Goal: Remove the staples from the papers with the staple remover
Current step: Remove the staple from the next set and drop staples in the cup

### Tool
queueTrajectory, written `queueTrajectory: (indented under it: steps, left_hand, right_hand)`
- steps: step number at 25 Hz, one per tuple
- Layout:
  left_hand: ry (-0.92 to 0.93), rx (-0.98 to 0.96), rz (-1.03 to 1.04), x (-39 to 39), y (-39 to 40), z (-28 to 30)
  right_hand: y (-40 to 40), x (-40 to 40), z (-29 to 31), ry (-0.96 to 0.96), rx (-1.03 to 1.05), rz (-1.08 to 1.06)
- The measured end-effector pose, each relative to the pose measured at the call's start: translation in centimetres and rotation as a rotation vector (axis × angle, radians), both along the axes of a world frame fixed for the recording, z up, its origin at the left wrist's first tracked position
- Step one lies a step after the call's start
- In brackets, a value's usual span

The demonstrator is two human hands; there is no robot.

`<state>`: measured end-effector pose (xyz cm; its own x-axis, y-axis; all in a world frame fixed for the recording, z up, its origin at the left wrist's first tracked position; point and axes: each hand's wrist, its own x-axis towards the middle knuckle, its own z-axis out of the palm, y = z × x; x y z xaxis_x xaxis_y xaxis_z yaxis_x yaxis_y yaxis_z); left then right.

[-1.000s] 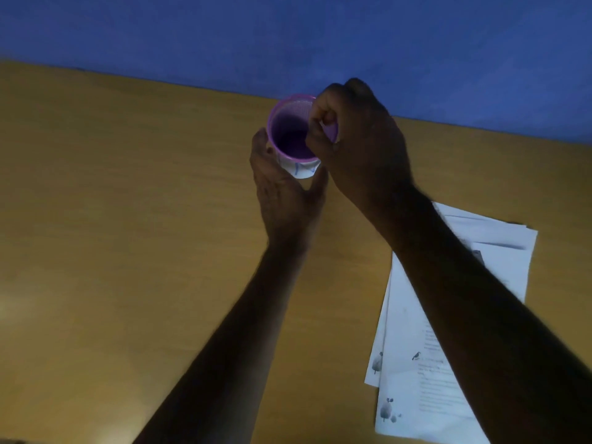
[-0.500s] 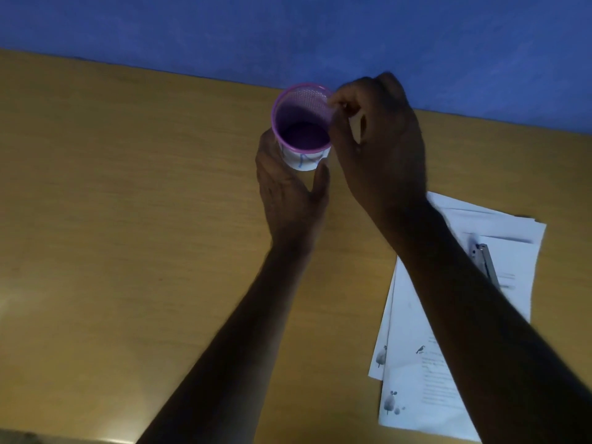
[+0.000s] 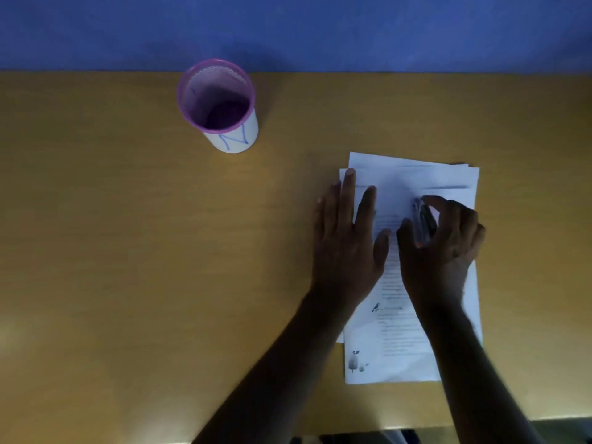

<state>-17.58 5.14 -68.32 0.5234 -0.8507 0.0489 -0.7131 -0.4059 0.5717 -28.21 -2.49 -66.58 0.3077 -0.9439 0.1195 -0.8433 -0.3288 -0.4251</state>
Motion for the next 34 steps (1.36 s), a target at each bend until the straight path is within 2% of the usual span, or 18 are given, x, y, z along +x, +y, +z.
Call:
queueTrajectory:
  steps: [3,5,10,13,18,22,30,34]
  left_hand:
    - [-0.097,0.08,-0.035,-0.6,-0.6,-1.2]
    - [-0.171,0.124,-0.042,-0.9,-0.5,-1.9]
    - [-0.278,0.176,-0.037,-1.1,-0.7,-2.0]
    - [-0.29,0.179,-0.034,-1.2,-0.9,-1.8]
    - [-0.295,0.176,-0.03,-1.1,-0.9,-1.8]
    - [-0.292,0.166,-0.018,-1.2,-1.0,-1.7]
    - [-0.29,0.164,-0.014,-1.2,-1.1,-1.5]
    - [-0.29,0.171,-0.013,-1.2,-1.1,-1.6]
  right_hand:
    - [-0.2,-1.9,-0.4,0.034,0.11,-0.074]
    - [-0.4,-2.8,-0.8,0.025,0.113,-0.084]
    - [-2.0,-4.1,-0.8,-0.015,0.089,0.025]
    - [-5.0,-4.3,-0.5,-0.053,0.048,0.079]
    - [-15.3,-3.0,-1.1,-0.06,-0.101,0.093]
    - [-20.6,-1.2,-0.8,-0.073,-0.085,0.044]
    - [-22.5,-0.3,-1.7,-0.021,-0.039,0.027]
    - [-21.5,-1.0,-1.6,-0.056,-0.02,0.014]
